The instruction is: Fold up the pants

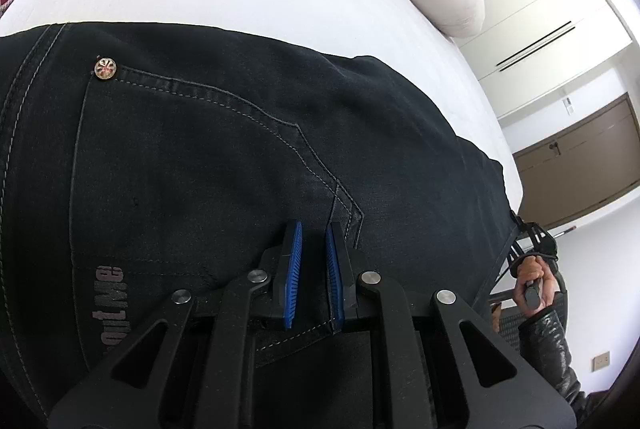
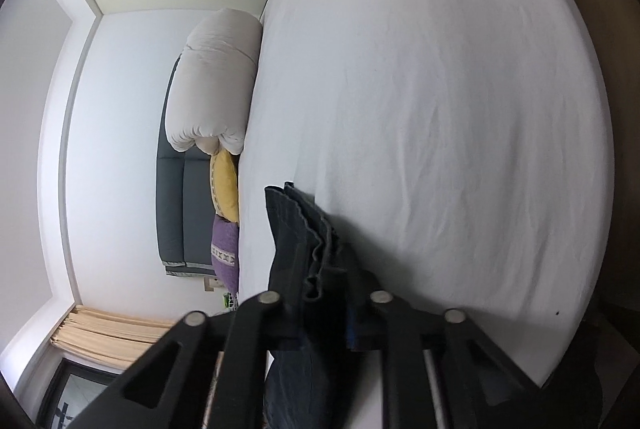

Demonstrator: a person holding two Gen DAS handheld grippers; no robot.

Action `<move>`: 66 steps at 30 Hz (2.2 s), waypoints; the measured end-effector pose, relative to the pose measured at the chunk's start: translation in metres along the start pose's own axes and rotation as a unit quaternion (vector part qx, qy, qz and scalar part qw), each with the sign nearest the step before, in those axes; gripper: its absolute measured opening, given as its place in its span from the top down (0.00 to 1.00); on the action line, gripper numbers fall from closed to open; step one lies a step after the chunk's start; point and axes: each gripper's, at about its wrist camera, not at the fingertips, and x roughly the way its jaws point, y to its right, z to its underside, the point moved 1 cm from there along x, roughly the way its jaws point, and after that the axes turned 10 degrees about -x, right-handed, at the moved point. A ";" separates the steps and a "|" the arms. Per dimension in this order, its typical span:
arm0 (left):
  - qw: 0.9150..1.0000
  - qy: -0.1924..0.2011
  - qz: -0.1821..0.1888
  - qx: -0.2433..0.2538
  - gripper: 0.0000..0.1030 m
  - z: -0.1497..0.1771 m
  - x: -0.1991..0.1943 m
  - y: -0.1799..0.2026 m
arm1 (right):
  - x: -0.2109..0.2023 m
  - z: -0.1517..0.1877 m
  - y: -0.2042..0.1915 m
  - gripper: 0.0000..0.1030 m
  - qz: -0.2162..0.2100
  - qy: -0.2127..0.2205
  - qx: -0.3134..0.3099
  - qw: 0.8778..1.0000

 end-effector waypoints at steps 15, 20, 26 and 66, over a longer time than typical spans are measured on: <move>1.000 0.005 0.018 -0.016 0.88 -0.002 0.000 -0.010 | 0.026 0.112 -0.175 0.88 0.071 -0.079 -0.346 0.932; 0.998 -0.004 0.045 -0.043 0.88 -0.004 -0.008 -0.007 | 0.069 0.270 -0.216 0.88 0.089 -0.190 -0.556 0.805; 0.993 -0.026 0.103 -0.059 0.64 -0.010 -0.006 0.016 | 0.092 0.339 -0.198 0.88 0.158 -0.196 -0.659 0.708; 0.996 -0.084 0.023 -0.012 0.91 -0.016 -0.012 0.006 | 0.086 0.424 -0.245 0.39 0.004 -0.321 -0.652 0.687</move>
